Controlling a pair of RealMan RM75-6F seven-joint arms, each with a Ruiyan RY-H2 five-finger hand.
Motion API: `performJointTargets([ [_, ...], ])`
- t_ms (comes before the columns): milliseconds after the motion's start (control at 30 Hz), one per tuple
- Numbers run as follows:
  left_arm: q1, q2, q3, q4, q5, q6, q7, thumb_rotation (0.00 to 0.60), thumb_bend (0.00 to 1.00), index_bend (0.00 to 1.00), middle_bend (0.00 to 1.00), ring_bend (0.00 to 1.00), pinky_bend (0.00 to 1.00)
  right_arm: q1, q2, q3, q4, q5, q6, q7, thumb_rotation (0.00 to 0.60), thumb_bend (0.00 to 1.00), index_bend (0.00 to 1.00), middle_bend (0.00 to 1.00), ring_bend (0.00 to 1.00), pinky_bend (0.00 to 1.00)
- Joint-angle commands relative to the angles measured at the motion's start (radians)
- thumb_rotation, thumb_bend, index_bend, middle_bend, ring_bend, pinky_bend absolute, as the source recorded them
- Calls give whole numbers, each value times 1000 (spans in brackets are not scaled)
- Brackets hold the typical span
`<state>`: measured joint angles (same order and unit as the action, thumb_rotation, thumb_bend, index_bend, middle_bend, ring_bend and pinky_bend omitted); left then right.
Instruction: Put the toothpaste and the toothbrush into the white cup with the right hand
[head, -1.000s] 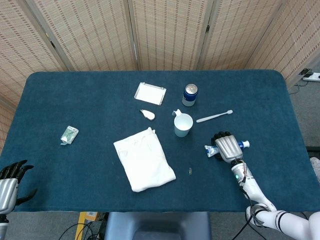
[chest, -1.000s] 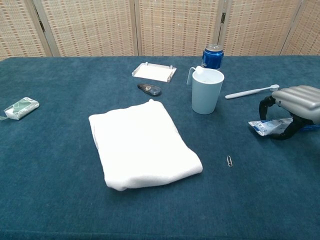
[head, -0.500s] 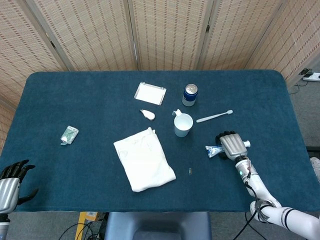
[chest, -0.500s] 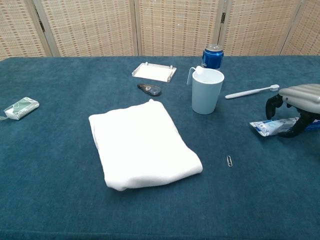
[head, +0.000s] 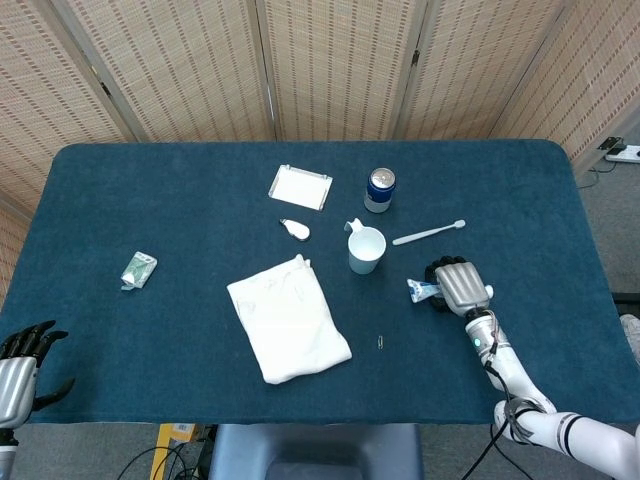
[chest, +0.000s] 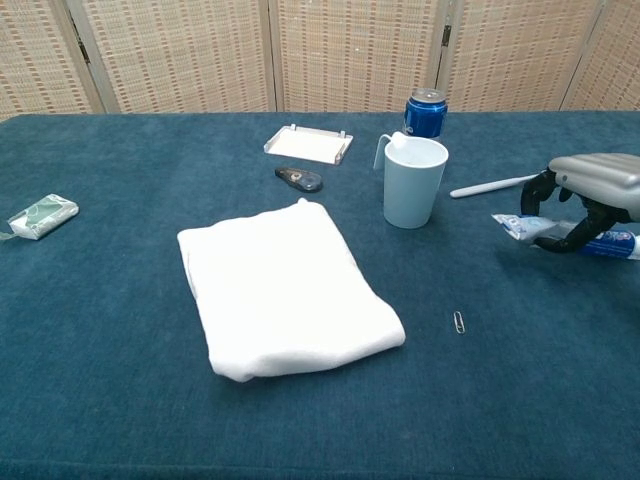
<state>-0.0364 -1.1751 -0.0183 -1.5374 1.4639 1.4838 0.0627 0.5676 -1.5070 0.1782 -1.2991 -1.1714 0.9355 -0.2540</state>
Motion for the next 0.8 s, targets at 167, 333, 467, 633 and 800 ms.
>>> performJointTargets([
  [167, 2, 2, -1, 3, -4, -1, -3, 600, 270, 275, 171, 151, 177, -13, 50, 72, -110, -24, 68, 166, 600, 401, 761, 478, 285, 291],
  [333, 1, 2, -3, 2, -2, 2, -4, 600, 270, 275, 171, 151, 178, -26, 93, 143, -197, -65, 129, 373, 600, 418, 799, 504, 293, 290],
  [467, 0, 4, -3, -1, -1, 0, -3, 600, 270, 275, 171, 151, 177, -18, 106, 214, -237, -76, 168, 523, 600, 418, 828, 530, 295, 290],
  [633, 3, 8, -2, -5, -1, 3, -4, 600, 270, 275, 171, 151, 178, 9, 135, 276, -287, -60, 155, 628, 600, 418, 836, 535, 296, 291],
  [800, 5, 12, -3, -6, -6, 4, -7, 600, 270, 275, 171, 151, 177, 37, 157, 322, -327, -16, 128, 665, 600, 418, 836, 534, 296, 290],
])
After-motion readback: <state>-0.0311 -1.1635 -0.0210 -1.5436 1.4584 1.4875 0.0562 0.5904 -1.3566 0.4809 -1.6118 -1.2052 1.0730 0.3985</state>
